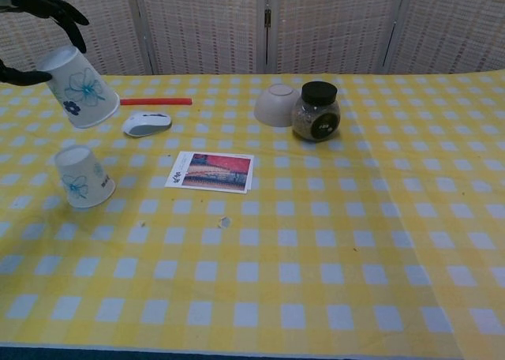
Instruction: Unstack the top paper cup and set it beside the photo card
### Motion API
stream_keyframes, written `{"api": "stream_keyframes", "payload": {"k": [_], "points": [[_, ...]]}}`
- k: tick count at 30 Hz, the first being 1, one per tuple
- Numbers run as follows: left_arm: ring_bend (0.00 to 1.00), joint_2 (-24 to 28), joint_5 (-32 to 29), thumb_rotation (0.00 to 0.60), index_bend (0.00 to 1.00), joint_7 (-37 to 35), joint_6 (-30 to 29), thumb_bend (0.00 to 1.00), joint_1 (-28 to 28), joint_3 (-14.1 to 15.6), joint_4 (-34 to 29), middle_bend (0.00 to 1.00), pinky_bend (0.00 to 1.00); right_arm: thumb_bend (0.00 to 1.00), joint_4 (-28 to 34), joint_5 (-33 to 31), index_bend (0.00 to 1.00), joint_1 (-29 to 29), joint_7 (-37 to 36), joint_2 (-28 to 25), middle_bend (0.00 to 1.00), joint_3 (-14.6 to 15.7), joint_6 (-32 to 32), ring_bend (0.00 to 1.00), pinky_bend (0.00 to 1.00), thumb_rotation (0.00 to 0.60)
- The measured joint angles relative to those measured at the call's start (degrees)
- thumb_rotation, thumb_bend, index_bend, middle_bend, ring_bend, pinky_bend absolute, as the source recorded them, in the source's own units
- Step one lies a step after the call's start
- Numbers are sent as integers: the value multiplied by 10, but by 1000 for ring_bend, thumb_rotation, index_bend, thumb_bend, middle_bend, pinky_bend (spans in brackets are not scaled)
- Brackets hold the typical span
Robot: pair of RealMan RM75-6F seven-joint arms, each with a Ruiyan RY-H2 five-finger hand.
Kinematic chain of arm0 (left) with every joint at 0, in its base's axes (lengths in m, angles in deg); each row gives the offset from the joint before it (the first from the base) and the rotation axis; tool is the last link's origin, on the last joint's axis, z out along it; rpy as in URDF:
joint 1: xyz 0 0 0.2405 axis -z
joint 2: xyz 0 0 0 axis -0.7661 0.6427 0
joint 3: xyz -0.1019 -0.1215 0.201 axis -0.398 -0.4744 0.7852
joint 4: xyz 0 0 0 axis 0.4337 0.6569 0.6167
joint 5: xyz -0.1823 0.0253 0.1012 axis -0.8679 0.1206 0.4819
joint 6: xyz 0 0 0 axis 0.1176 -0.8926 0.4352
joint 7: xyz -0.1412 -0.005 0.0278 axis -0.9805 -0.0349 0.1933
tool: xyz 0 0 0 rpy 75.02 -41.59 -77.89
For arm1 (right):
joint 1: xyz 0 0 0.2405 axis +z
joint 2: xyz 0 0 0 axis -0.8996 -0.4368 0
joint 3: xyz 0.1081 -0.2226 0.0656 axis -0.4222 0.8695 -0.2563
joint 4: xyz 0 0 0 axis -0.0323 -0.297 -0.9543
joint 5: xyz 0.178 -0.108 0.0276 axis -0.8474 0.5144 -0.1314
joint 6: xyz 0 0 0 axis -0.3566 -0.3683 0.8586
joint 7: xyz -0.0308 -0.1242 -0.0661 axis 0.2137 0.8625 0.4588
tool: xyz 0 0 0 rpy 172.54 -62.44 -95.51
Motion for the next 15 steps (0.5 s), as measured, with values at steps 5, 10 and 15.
{"api": "stream_keyframes", "payload": {"k": [5, 10, 15], "points": [[97, -30, 0, 600, 418, 18, 31, 438, 30, -1, 1, 122, 32, 279, -1, 0, 0, 1, -1, 0, 0, 0, -2, 92, 0, 600], [93, -64, -14, 600, 418, 51, 54, 438, 56, 0, 11, 122, 9, 279, -3, -1, 0, 1, -3, 1, 0, 0, -3, 91, 0, 600], [85, -103, -49, 600, 418, 107, 69, 438, 81, 5, 29, 122, 2, 279, -5, -1, 0, 3, -5, 1, 0, 0, -6, 91, 0, 600]]}}
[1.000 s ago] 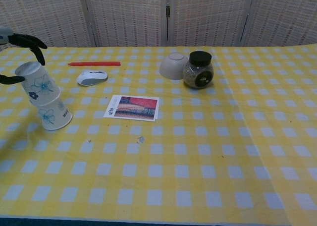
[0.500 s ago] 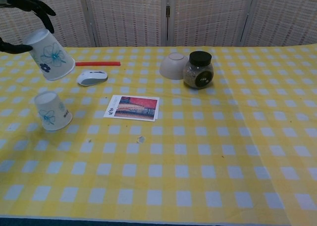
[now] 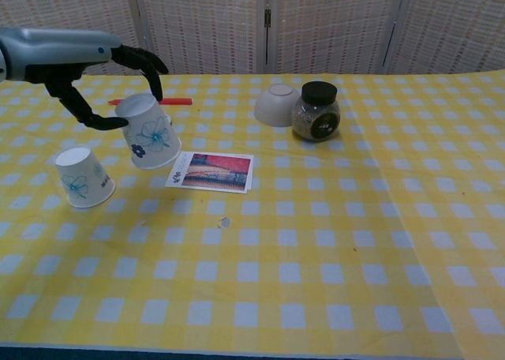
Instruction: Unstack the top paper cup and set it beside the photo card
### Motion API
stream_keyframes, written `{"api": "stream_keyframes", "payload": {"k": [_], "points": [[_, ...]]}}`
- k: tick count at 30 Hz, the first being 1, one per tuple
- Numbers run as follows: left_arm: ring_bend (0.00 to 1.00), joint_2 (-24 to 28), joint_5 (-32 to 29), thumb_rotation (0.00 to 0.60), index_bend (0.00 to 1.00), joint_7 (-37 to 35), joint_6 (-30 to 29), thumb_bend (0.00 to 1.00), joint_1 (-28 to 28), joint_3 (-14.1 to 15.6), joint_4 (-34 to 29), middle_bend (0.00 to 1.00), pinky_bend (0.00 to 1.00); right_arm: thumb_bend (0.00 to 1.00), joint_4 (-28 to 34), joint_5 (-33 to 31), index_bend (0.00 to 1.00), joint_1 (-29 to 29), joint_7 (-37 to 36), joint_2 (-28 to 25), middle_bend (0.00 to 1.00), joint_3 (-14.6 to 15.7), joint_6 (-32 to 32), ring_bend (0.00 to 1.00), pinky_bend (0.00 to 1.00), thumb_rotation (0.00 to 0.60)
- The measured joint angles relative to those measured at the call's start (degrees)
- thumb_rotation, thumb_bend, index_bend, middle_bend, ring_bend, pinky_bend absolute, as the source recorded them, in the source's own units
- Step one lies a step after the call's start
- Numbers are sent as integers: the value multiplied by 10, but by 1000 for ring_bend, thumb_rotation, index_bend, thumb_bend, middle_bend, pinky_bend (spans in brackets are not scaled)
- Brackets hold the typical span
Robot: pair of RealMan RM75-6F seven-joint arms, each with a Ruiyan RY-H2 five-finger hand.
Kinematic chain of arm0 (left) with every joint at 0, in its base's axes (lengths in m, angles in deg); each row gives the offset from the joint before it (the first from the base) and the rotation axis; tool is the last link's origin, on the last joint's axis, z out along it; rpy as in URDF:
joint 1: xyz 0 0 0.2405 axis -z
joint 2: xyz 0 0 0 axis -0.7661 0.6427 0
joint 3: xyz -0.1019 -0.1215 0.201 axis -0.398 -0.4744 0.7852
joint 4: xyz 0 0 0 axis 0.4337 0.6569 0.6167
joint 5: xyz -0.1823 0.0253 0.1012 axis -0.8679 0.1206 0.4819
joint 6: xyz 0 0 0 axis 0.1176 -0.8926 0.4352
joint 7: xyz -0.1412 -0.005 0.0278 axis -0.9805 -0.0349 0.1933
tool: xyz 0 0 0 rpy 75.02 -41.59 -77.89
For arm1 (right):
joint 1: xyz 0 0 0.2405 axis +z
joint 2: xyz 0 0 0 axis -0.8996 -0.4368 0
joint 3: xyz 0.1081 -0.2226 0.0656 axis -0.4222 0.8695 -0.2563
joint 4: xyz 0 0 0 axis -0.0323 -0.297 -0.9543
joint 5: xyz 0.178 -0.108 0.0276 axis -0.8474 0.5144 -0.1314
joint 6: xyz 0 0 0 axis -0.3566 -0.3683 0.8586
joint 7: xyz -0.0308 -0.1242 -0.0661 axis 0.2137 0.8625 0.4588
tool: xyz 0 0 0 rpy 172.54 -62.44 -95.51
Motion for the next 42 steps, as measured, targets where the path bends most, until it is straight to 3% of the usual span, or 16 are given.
{"api": "stream_keyframes", "payload": {"k": [8, 17, 34, 42], "points": [[76, -57, -80, 600, 418, 108, 6, 438, 36, 20, 35, 122, 0, 279, -4, -3, 0, 2, -3, 2, 0, 0, -5, 91, 0, 600], [75, -92, -143, 600, 418, 161, -7, 438, 54, 42, 69, 122, 0, 279, -8, -5, 0, 2, -7, 4, 0, 0, -6, 93, 0, 600], [74, -93, -161, 600, 412, 167, -23, 438, 54, 64, 75, 122, 0, 279, -4, -7, 0, 2, -3, 3, 0, -1, -8, 93, 0, 600], [67, -95, -156, 600, 322, 161, -22, 436, 53, 69, 76, 122, 0, 279, -1, -8, 0, 1, -1, 3, 0, 0, -7, 93, 0, 600]]}}
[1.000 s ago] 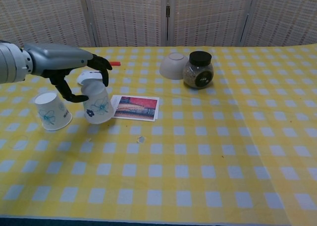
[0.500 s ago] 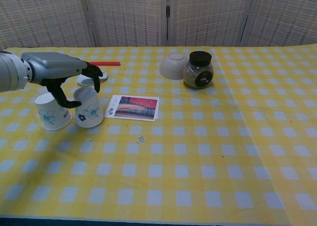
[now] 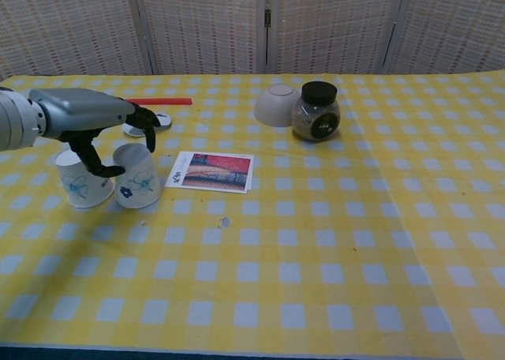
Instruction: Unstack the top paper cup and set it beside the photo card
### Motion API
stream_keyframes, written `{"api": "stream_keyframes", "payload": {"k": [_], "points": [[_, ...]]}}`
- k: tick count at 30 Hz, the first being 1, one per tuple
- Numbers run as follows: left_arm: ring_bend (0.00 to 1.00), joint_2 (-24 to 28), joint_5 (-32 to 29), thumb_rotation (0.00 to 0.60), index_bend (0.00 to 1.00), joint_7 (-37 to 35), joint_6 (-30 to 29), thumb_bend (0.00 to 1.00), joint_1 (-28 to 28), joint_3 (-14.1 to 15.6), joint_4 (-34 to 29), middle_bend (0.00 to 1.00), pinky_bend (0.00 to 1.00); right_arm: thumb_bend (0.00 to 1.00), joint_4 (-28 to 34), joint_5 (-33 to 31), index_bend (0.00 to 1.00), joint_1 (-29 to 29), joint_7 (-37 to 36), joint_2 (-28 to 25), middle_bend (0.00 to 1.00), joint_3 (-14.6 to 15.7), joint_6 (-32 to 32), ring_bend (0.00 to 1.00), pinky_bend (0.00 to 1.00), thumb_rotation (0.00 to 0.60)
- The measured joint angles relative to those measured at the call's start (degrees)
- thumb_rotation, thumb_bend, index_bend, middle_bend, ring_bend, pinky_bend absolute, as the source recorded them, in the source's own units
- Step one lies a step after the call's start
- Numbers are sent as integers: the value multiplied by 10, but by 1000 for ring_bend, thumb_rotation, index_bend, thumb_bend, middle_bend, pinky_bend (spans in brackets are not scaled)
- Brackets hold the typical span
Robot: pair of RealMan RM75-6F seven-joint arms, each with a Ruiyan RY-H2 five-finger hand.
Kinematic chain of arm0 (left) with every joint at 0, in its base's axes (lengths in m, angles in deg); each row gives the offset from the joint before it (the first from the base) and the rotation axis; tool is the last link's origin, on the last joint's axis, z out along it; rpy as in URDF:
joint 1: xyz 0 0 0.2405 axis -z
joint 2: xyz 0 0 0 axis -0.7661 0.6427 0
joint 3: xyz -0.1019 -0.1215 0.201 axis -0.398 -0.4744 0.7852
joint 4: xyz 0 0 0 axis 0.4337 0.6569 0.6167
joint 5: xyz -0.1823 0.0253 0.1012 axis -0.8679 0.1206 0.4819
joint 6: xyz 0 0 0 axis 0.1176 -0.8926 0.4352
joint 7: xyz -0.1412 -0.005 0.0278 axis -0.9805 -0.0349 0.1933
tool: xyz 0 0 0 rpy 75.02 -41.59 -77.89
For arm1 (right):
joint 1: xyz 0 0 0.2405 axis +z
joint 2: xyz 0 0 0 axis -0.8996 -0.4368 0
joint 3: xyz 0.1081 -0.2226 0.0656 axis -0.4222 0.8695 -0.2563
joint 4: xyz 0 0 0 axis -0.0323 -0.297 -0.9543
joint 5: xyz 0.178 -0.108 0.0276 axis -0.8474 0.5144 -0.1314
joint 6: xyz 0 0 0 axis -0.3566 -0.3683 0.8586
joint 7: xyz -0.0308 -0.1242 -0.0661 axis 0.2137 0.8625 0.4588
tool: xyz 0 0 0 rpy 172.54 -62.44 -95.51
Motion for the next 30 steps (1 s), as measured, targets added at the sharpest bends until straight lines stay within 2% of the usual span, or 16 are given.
{"api": "stream_keyframes", "payload": {"k": [6, 11, 13, 19, 25, 30], "points": [[59, -1, 5, 600, 253, -8, -2, 436, -1, 0, 3, 115, 0, 279, 1, 0, 0, -1, 0, -1, 0, 0, 2, 93, 0, 600], [5, 6, 7, 600, 40, -7, -4, 436, -2, 1, -10, 43, 0, 280, 1, 1, 0, -2, 0, -1, 0, 0, 3, 93, 0, 600], [0, 10, 11, 600, 3, -9, -7, 436, -3, 0, -17, 20, 0, 279, 1, 1, 0, -2, -1, -1, 0, 0, 3, 92, 0, 600], [0, 30, 32, 600, 0, -49, -40, 438, -17, -19, -44, 13, 0, 279, 0, 0, 0, -3, -5, -3, 0, -1, 5, 93, 0, 600], [9, 59, 54, 600, 46, -107, -115, 442, -59, -45, -63, 13, 0, 279, -8, -2, 0, -2, -21, -4, 0, -2, 4, 95, 0, 600], [26, 78, 42, 600, 87, -135, -159, 445, -94, -64, -88, 26, 0, 279, -18, -2, 0, -1, -51, -6, 0, -2, 1, 103, 0, 600]]}}
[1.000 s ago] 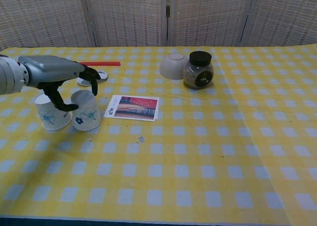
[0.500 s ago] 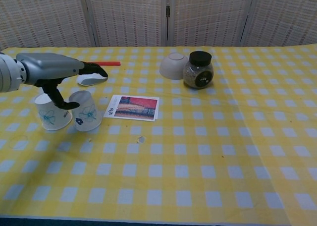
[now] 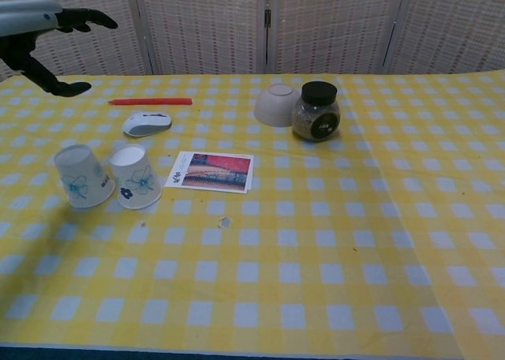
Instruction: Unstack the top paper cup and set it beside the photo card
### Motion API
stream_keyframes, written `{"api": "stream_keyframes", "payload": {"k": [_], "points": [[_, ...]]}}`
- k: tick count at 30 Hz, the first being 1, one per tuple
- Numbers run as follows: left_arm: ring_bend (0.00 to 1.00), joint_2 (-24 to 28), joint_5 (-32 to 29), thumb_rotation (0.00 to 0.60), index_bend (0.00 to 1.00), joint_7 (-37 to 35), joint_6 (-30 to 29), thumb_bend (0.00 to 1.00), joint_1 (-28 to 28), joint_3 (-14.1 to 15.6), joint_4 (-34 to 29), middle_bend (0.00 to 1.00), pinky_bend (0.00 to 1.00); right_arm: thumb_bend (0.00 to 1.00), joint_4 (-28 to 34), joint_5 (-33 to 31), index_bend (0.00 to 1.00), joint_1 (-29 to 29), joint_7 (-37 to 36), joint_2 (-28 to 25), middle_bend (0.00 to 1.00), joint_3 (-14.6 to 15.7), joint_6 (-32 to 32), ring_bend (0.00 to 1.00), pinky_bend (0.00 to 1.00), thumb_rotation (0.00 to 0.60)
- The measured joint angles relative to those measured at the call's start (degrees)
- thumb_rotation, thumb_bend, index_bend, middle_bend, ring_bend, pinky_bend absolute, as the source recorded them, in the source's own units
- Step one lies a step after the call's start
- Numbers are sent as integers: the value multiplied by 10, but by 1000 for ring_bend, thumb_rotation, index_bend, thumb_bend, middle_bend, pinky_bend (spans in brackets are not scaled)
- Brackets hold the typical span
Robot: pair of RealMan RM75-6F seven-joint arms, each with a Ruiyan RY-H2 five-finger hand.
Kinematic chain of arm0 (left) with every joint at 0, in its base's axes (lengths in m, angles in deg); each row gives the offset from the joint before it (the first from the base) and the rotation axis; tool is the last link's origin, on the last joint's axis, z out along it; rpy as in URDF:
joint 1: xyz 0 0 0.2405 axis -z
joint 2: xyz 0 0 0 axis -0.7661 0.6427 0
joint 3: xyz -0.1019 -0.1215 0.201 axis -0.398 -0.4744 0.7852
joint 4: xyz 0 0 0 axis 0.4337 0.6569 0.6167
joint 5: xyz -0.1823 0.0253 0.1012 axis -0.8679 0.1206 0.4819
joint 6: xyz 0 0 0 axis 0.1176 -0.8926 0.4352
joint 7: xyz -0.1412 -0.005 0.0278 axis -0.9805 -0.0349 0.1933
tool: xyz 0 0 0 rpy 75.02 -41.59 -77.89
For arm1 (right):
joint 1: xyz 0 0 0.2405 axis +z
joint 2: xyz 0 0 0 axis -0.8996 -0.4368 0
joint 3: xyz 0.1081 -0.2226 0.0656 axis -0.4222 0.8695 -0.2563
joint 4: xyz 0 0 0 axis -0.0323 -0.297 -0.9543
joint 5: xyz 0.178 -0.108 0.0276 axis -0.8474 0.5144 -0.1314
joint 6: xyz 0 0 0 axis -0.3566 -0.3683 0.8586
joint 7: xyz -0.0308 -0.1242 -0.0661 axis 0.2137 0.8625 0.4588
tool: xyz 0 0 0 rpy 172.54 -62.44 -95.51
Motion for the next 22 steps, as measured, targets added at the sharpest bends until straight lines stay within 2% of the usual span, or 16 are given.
{"api": "stream_keyframes", "payload": {"k": [4, 8, 14, 22], "points": [[34, 13, 29, 600, 102, -12, -67, 445, -51, 16, -5, 36, 0, 279, -11, 5, 11, 5, -18, -1, 0, -1, -3, 105, 0, 600], [41, 23, 83, 600, 105, -31, -135, 445, -119, 45, -1, 41, 0, 279, -17, 14, 33, 11, -32, 0, 6, 0, -7, 106, 0, 600], [41, 22, 137, 600, 113, -46, -201, 446, -190, 79, 19, 43, 0, 279, -29, 23, 41, 20, -53, 6, 10, 2, -13, 110, 0, 600], [40, -4, 189, 600, 117, -47, -263, 445, -258, 106, 45, 44, 0, 279, -43, 35, 51, 24, -66, 21, 12, 9, -13, 110, 0, 600]]}}
